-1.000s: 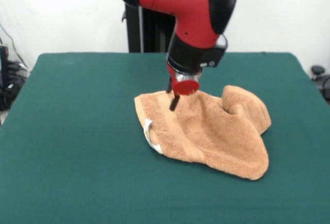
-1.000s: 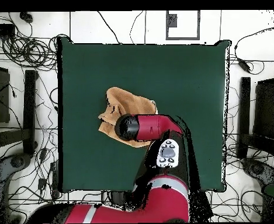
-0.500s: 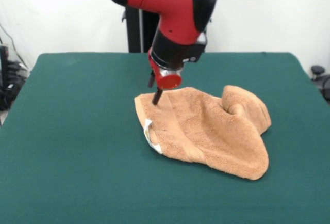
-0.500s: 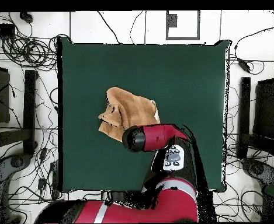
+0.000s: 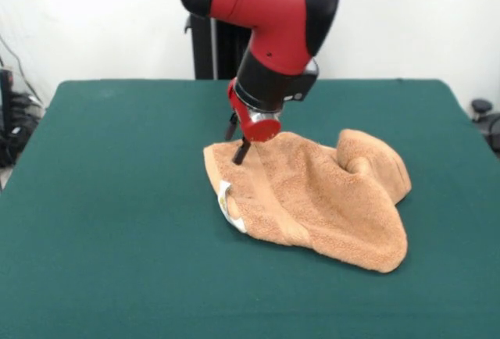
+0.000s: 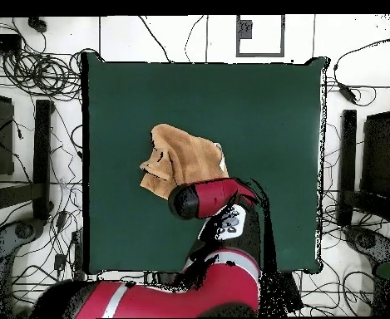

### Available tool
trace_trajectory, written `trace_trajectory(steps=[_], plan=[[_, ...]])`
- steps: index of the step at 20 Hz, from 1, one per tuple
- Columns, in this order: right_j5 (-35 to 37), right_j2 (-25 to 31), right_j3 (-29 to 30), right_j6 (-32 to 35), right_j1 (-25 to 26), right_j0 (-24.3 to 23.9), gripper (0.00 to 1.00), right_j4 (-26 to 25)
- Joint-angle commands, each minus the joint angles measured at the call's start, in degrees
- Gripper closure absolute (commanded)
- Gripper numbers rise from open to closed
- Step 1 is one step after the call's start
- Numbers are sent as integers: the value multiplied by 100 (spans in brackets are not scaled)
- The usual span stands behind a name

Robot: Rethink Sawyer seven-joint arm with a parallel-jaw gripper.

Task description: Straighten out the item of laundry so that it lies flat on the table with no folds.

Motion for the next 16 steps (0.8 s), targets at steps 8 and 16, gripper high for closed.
trace_trajectory(steps=[8,16], plan=[[-920,258,-441,146,1223,138,0,-95],[-797,465,-339,-143,1109,-109,100,-56]])
